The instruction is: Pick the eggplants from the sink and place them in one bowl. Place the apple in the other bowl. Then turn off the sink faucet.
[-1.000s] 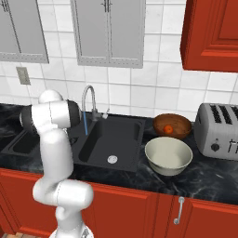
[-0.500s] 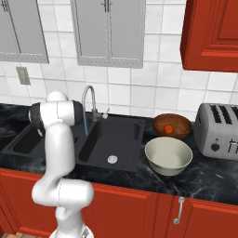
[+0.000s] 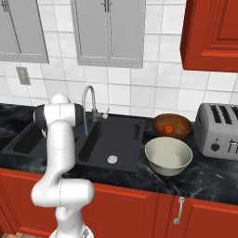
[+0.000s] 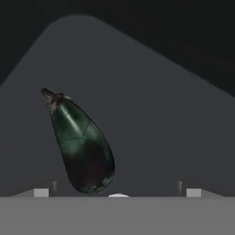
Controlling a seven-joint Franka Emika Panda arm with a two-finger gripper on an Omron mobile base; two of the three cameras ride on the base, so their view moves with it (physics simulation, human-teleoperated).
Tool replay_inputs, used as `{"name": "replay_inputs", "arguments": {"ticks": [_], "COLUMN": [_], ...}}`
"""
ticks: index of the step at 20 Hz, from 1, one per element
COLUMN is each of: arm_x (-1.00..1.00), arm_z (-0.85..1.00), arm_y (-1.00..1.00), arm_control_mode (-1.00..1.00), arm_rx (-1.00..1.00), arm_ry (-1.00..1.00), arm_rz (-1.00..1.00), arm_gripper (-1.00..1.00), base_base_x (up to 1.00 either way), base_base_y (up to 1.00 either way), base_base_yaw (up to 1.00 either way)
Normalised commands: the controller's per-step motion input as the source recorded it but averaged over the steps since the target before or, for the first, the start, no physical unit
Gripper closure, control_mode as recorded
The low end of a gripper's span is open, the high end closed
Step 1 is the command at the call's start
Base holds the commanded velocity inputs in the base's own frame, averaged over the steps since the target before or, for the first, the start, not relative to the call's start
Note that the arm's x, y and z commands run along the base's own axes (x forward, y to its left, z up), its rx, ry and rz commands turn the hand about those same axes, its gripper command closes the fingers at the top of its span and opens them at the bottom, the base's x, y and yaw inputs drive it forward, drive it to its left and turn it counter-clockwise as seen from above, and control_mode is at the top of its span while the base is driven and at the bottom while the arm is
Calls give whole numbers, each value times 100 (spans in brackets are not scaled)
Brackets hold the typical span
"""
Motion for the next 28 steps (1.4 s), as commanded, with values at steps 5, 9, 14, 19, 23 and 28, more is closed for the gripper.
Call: {"name": "replay_inputs", "arguments": {"ticks": [5, 9, 14, 19, 23, 28], "arm_x": [32, 30, 26, 17, 14, 5], "arm_z": [-30, -30, -30, -37, -27, -1], "arm_y": [0, 1, 3, 7, 12, 3], "arm_control_mode": [-100, -100, -100, -100, -100, -100], "arm_rx": [0, 0, 0, -1, 0, 0], "arm_ry": [0, 1, 1, 1, 0, 0], "arm_rz": [-5, -5, -5, -4, -2, 0], "arm_gripper": [-100, -100, -100, 100, 100, 100], "base_base_x": [0, 0, 0, 0, 0, 0], "base_base_y": [0, 0, 0, 0, 0, 0], "base_base_yaw": [0, 0, 0, 0, 0, 0]}}
